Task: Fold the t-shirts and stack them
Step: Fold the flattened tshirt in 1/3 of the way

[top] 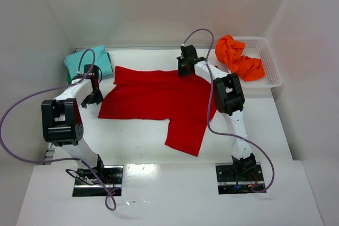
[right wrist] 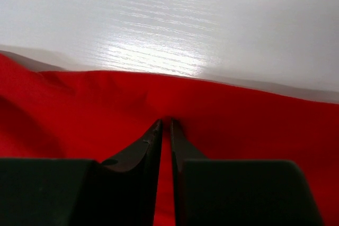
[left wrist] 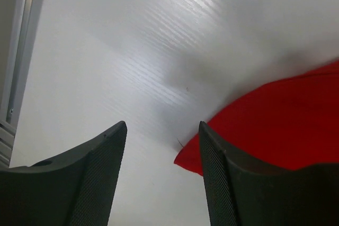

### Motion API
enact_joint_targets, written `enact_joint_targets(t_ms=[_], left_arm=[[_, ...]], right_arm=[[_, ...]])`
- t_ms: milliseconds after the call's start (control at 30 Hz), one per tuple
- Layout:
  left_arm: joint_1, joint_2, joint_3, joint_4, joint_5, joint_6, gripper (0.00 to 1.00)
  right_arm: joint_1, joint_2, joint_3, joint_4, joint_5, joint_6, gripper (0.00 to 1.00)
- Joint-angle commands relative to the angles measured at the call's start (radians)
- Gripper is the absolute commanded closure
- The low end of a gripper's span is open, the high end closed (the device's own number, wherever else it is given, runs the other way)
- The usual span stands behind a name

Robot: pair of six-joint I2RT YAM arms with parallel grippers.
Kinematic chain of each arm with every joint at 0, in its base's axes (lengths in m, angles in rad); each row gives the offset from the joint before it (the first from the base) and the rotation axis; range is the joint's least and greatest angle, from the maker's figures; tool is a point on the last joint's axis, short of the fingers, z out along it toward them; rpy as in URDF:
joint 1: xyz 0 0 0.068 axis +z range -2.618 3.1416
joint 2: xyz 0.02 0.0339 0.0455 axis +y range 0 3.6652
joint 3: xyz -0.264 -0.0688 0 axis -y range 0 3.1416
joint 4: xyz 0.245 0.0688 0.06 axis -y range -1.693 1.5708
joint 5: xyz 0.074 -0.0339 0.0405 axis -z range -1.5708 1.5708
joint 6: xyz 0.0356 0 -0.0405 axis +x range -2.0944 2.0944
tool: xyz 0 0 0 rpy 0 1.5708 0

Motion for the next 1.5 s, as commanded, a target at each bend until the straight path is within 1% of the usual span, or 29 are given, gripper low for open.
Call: enact_joint_targets(t_ms=[0, 100, 133, 167, 233, 267, 300, 333, 433, 467, 500, 533, 567, 600, 633, 667, 700, 800, 867, 900, 933, 967, 1000, 1067, 1167, 1300, 1367, 1400, 1467], left_arm=[[-0.007, -0.045, 0.012, -0.012, -0.019, -0.020, 0.35], [-0.007, -0.045, 0.069, -0.021, 0.074, -0.008, 0.32], [-0.007, -0.045, 0.083, -0.005, 0.075, -0.008, 0.32], [-0.007, -0.066, 0.095, 0.009, 0.143, 0.010, 0.30], [-0.007, -0.079, 0.104, 0.083, 0.214, 0.047, 0.28], [-0.007, -0.079, 0.117, 0.128, 0.279, 0.060, 0.26], [-0.007, -0.079, 0.117, 0.147, 0.306, 0.060, 0.26], [-0.007, -0.059, 0.126, 0.190, 0.359, 0.070, 0.25], [-0.007, -0.012, 0.137, 0.239, 0.416, 0.083, 0.25], [-0.007, 0.014, 0.153, 0.261, 0.465, 0.083, 0.25], [-0.007, 0.025, 0.163, 0.275, 0.490, 0.093, 0.25], [-0.007, 0.035, 0.163, 0.290, 0.516, 0.093, 0.25], [-0.007, 0.035, 0.163, 0.326, 0.560, 0.093, 0.25], [-0.007, 0.047, 0.163, 0.371, 0.577, 0.093, 0.25], [-0.007, 0.047, 0.163, 0.371, 0.610, 0.109, 0.25], [-0.007, 0.056, 0.141, 0.435, 0.646, 0.135, 0.25], [-0.007, 0.068, 0.141, 0.448, 0.647, 0.135, 0.25], [-0.007, 0.096, 0.141, 0.474, 0.722, 0.153, 0.25], [-0.007, 0.122, 0.141, 0.509, 0.829, 0.175, 0.25], [-0.007, 0.136, 0.141, 0.535, 0.908, 0.175, 0.27], [-0.007, 0.151, 0.141, 0.535, 0.938, 0.175, 0.27], [-0.007, 0.163, 0.141, 0.549, 0.965, 0.175, 0.27], [-0.007, 0.177, 0.141, 0.549, 0.990, 0.175, 0.27], [-0.007, 0.217, 0.163, 0.549, 1.096, 0.175, 0.29], [-0.031, 0.236, 0.163, 0.549, 1.111, 0.184, 0.31], [-0.044, 0.265, 0.163, 0.549, 1.033, 0.184, 0.32], [-0.044, 0.265, 0.163, 0.540, 0.977, 0.164, 0.34], [-0.044, 0.265, 0.163, 0.540, 0.917, 0.150, 0.34], [-0.044, 0.274, 0.163, 0.531, 0.865, 0.150, 0.35]], right_arm=[[-0.018, 0.018, -0.017, -0.009, 0.035, -0.026, 0.84], [-0.027, -0.002, -0.017, -0.019, 0.044, -0.035, 0.84], [-0.027, -0.002, -0.017, -0.019, 0.044, -0.035, 0.84], [-0.027, -0.017, -0.017, -0.019, 0.044, -0.035, 0.84], [-0.027, -0.041, 0.006, -0.019, 0.024, -0.035, 0.84], [-0.027, -0.042, 0.016, -0.029, 0.010, -0.035, 0.84], [-0.027, -0.057, 0.029, -0.029, -0.005, -0.023, 0.80], [-0.027, -0.074, 0.055, -0.029, -0.034, -0.023, 0.75], [0.002, -0.103, 0.105, -0.029, -0.054, -0.014, 0.59], [0.023, -0.112, 0.134, -0.038, -0.054, -0.025, 0.50], [0.034, -0.127, 0.150, -0.039, -0.063, -0.038, 0.39], [0.047, -0.127, 0.165, -0.039, -0.063, -0.039, 0.39], [0.057, -0.137, 0.181, -0.039, -0.063, -0.039, 0.26], [0.082, -0.137, 0.217, -0.052, -0.063, -0.048, 0.23], [0.094, -0.137, 0.236, -0.052, -0.063, -0.048, 0.21], [0.117, -0.128, 0.274, -0.052, -0.054, -0.048, 0.19], [0.129, -0.127, 0.283, -0.052, -0.054, -0.048, 0.18], [0.175, -0.092, 0.320, -0.052, -0.054, -0.048, 0.18], [0.209, -0.052, 0.389, -0.077, -0.075, -0.048, 0.18], [0.231, -0.017, 0.435, -0.097, -0.076, -0.039, 0.22], [0.231, 0.001, 0.457, -0.109, -0.076, -0.039, 0.25], [0.246, 0.036, 0.477, -0.109, -0.076, -0.025, 0.32], [0.246, 0.053, 0.492, -0.121, -0.076, -0.011, 0.34], [0.255, 0.092, 0.524, -0.121, -0.085, 0.018, 0.38], [0.255, 0.151, 0.579, -0.135, -0.094, 0.032, 0.40], [0.255, 0.234, 0.693, -0.201, -0.094, 0.032, 0.40], [0.255, 0.245, 0.693, -0.201, -0.094, 0.032, 0.32], [0.255, 0.254, 0.693, -0.210, -0.094, 0.032, 0.27], [0.264, 0.255, 0.693, -0.219, -0.094, 0.023, 0.23]])
